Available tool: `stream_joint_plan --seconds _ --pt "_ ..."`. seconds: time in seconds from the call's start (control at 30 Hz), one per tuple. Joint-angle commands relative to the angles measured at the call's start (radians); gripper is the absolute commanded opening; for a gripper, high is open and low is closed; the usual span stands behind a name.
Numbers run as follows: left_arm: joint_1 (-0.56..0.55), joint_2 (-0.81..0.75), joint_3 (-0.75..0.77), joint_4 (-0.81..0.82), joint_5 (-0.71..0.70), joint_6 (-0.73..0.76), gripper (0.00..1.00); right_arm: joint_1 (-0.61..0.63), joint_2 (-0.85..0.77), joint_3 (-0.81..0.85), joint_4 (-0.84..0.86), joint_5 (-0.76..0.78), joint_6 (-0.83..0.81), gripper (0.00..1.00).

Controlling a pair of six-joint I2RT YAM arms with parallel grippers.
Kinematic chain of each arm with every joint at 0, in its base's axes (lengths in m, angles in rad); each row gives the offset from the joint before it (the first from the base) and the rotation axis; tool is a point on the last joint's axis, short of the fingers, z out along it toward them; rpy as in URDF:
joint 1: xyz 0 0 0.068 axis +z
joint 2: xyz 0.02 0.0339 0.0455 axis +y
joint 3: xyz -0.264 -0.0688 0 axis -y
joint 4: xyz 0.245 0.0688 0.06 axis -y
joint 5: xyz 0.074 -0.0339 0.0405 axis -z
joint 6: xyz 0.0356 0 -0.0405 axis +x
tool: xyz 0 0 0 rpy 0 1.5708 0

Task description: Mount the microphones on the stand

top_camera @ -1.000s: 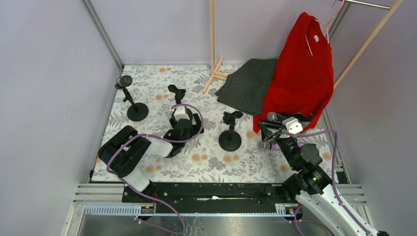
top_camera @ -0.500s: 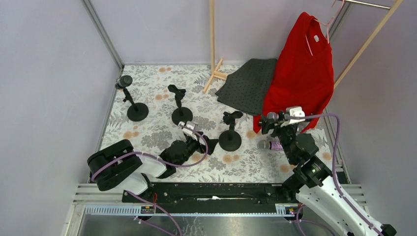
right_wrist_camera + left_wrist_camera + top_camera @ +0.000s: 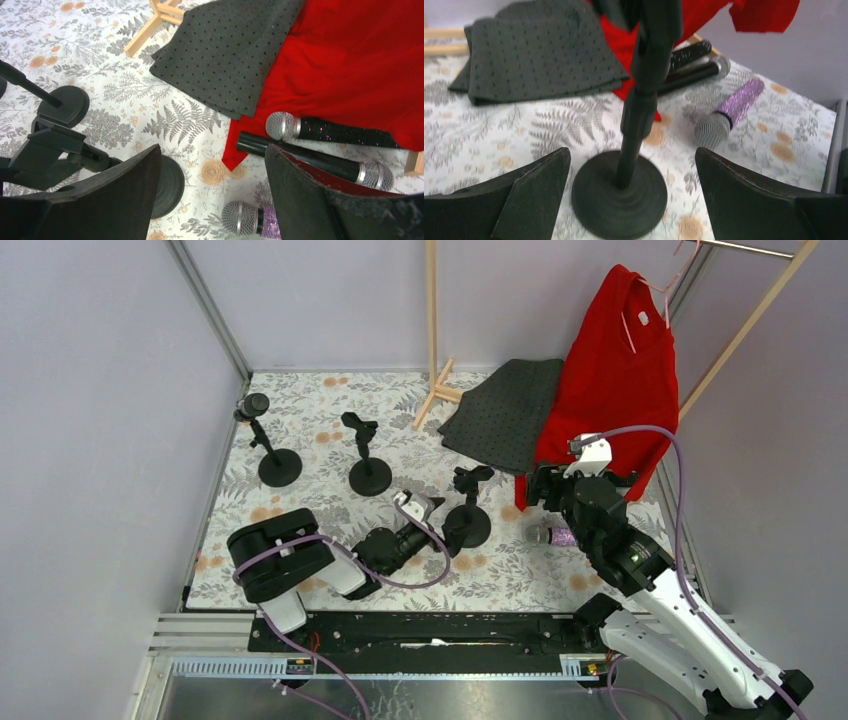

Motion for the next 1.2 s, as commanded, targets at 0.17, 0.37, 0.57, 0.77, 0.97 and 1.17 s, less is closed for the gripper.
stream_joint_plan --seconds 0.17,0.37,0.57,0.77,0.97,1.17 --pt "-0.005 0.105 0.178 0.163 -0.031 0.047 0.97 0.000 0.104 0.181 -0.332 0.124 0.290 0.80" --pt "-0.005 0.168 0.250 0.161 -0.023 0.048 0.91 -0.024 0.143 0.153 -0.345 0.126 0.398 0.80" --pt "-0.005 0.212 0.285 0.161 -0.068 0.064 0.77 -0.223 0.179 0.103 -0.303 -0.068 0.408 0.81" --pt "-0.005 0.252 0.304 0.161 -0.091 0.078 0.66 -0.386 0.160 0.005 -0.255 -0.180 0.491 0.83" --pt "-0.001 0.283 0.328 0.161 -0.093 0.105 0.59 -0.390 0.162 -0.002 -0.291 -0.143 0.527 0.83" --pt "0.008 0.306 0.357 0.163 -0.070 0.101 0.46 -0.391 0.125 0.011 -0.314 -0.141 0.541 0.83"
